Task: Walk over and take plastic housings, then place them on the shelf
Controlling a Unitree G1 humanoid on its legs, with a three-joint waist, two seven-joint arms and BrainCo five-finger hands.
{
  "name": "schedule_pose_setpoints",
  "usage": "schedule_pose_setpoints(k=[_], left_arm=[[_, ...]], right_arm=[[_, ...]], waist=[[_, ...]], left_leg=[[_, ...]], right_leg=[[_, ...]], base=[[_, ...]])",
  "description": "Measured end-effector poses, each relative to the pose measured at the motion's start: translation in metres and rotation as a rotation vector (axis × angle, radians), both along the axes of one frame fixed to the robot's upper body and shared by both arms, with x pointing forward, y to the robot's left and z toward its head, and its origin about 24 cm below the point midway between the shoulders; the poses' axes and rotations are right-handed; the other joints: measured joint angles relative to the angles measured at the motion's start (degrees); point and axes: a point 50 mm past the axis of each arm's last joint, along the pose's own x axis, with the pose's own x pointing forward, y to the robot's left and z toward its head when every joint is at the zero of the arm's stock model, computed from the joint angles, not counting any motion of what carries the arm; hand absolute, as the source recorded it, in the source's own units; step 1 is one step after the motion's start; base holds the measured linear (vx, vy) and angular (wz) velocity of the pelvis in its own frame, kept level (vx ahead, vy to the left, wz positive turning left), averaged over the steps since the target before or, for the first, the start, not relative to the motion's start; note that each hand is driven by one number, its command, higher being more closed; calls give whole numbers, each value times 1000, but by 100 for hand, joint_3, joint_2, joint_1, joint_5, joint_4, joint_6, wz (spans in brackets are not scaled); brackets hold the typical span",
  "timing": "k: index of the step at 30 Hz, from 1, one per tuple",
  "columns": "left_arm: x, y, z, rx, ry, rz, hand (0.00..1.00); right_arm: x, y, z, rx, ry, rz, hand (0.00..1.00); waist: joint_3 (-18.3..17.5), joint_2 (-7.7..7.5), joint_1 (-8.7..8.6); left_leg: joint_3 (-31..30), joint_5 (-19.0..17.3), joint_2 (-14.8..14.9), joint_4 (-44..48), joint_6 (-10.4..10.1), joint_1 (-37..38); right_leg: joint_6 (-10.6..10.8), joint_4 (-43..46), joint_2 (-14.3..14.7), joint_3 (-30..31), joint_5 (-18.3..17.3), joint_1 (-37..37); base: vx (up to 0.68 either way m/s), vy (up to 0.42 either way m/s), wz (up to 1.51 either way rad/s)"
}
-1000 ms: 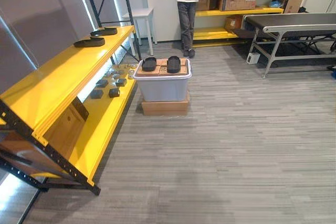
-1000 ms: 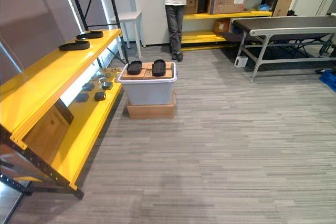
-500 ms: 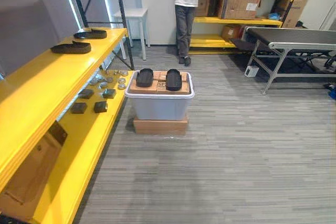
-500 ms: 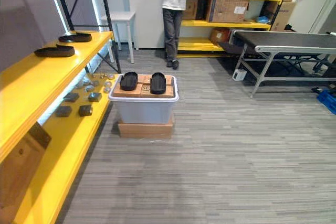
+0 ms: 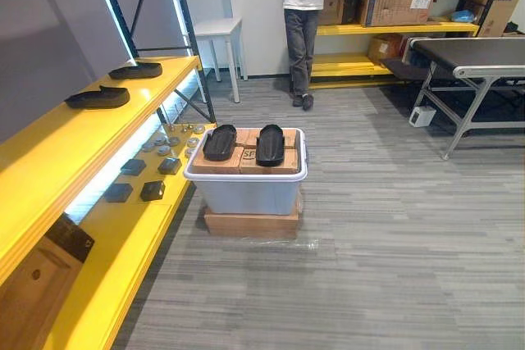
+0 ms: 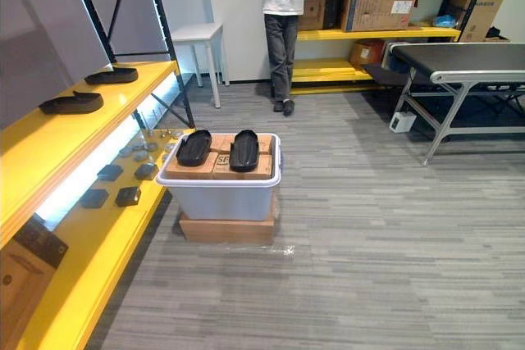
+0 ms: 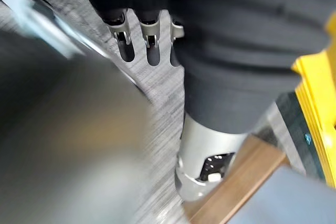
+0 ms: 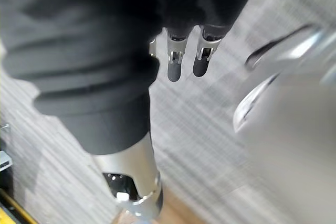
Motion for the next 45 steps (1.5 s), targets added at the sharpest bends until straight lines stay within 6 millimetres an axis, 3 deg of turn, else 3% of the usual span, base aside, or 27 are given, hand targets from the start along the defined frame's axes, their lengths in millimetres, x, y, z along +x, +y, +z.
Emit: schedule_pose_setpoints(k=[2,4,5,6,7,8,9,11,13,15,16,17,19,20,21,23,26,27,28,29,31,35,37,40,42,44,45], left_arm=[[-3,0,0,5,1,9,0],[-6,0,0,8,5,8,0],[-9,0,0,13,8,6,0],[-10,1,1,18,8,6,0],[-6,4,2,25,-3,-3,0],[6,8,4,46,-30,-42,0],[11,12,6,57,-45,-52,0],[11,16,6,62,-37,-54,0],[5,18,5,66,-21,-49,0],[1,25,6,97,-19,-83,0],[2,24,6,107,-13,-114,0],[2,24,6,113,-13,-133,0],[7,23,7,120,-23,-150,0],[11,23,9,129,-37,-174,0],[14,26,11,138,-51,-178,0],[28,26,13,140,-85,-196,0],[51,21,17,126,-138,-228,0],[55,16,18,108,-149,-234,0],[57,12,17,94,-156,-235,0],[57,0,15,55,-162,-236,0],[57,-9,14,27,-168,-240,0],[53,-11,12,25,-148,-251,0],[44,-8,11,42,-132,-246,0],[40,-5,11,76,-133,-239,0],[40,-4,11,82,-131,-255,0],[40,-5,11,91,-124,-304,0],[41,-4,11,98,-125,-323,0]], right_arm=[[10,-4,3,-15,-35,-4,0],[20,-6,8,-39,-78,11,0],[22,-7,11,-63,-102,24,0],[22,-2,10,-59,-101,47,0],[23,2,9,-50,-98,68,0],[31,9,9,-39,-114,117,0],[36,12,10,-34,-124,138,0],[48,16,12,-28,-142,180,0],[44,14,10,-21,-122,177,0],[34,14,5,-4,-77,164,0],[28,17,1,12,-41,167,0],[26,20,-1,23,-28,174,0],[18,30,-6,56,9,180,0],[17,31,-5,40,1,172,0],[14,27,-5,28,12,169,0],[9,26,-6,26,26,157,0],[5,28,-7,29,36,152,0],[1,28,-8,24,46,144,0],[-3,27,-8,22,55,141,0],[-2,25,-8,14,50,140,0],[8,23,-4,-6,20,137,0],[20,28,-2,-33,-1,116,0],[26,29,1,-62,-2,103,0],[40,25,7,-137,-15,142,0],[50,22,13,-182,-42,123,0],[71,20,29,-286,-108,165,0],[77,21,33,-311,-123,179,0]], waist=[[43,-72,71],[49,-78,186],[53,-86,235],[40,-176,325],[34,-205,313],[61,-291,307],[80,-317,321],[92,-428,324],[28,-595,341],[-76,-796,347],[-110,-817,346],[-105,-807,337],[-74,-756,293],[-36,-693,272],[-32,-687,185],[-32,-666,114],[-14,-645,11],[-16,-652,1],[-13,-645,6],[-41,-458,34],[-29,-297,4],[-53,-289,42],[-62,-279,64],[-75,-94,171],[-78,-102,171],[-180,-25,112],[-208,-99,82]], left_leg=[[239,-38,-282,-1464,115,-288],[328,301,-315,-3156,417,-438],[357,753,-267,-4102,479,-481],[441,1443,-304,-3984,483,-464],[465,1432,-362,-3851,585,-503],[434,1244,-425,-3704,589,-623],[423,1177,-433,-3657,584,-649],[402,995,-536,-3547,740,-439],[446,825,-811,-3742,790,-28],[488,605,-1170,-3906,866,282],[508,400,-1356,-4064,884,583],[500,361,-1398,-4170,896,726],[427,345,-1430,-4562,924,1223],[367,381,-1392,-4794,983,1540],[304,390,-1304,-4901,950,1749],[109,353,-1114,-4963,890,1915],[-266,211,-838,-4973,636,2024],[-424,93,-789,-4920,455,2104],[-481,36,-746,-4916,364,2183],[-448,-7,-553,-4922,293,2218],[-429,-19,-403,-4964,184,2248],[-419,76,-260,-4727,23,2263],[-447,50,-137,-3246,-16,1642],[-551,-17,165,-1293,-199,688],[-361,16,104,-2036,-144,676],[-139,223,-42,-3409,105,813],[-117,281,-126,-3674,178,863]], right_leg=[[42,-194,-263,140,23,304],[218,-258,-456,221,-40,541],[466,-333,-526,231,-190,761],[690,-335,-650,333,-387,944],[670,-321,-717,373,-383,982],[411,-299,-737,537,-208,900],[409,-306,-735,624,-29,872],[684,-160,-829,990,623,975],[959,452,-1092,1160,881,930],[1254,1801,-1509,1244,1148,456],[1362,3014,-1839,1301,1825,-112],[1339,3515,-1959,1247,1820,-357],[1070,4598,-2136,826,1217,-1029],[955,4697,-2082,482,636,-1315],[983,4348,-1921,186,275,-1532],[983,3256,-1500,29,57,-1813],[861,1147,-924,480,332,-2189],[850,814,-839,661,1104,-2110],[625,807,-777,652,1292,-2011],[585,919,-640,584,1134,-1985],[504,1097,-534,446,889,-2015],[501,1277,-474,291,420,-1899],[462,1018,-433,237,359,-1577],[394,675,-171,364,376,-1137],[382,560,-182,438,442,-921],[528,606,-200,539,420,-1056],[568,563,-253,528,450,-1108]], base=[[417,157,-49],[442,219,-59],[592,318,-48],[504,271,-28],[477,295,5],[335,246,22],[417,302,22],[439,306,13],[435,274,15],[403,227,16],[350,176,1],[416,193,-4],[309,100,1],[350,56,19],[336,28,28],[304,-73,56],[295,-190,64],[299,-273,62],[367,-364,45],[352,-346,25],[279,-294,17],[169,-211,16],[221,-185,14],[145,-37,-20],[118,94,-37],[172,157,-22],[221,162,6]])
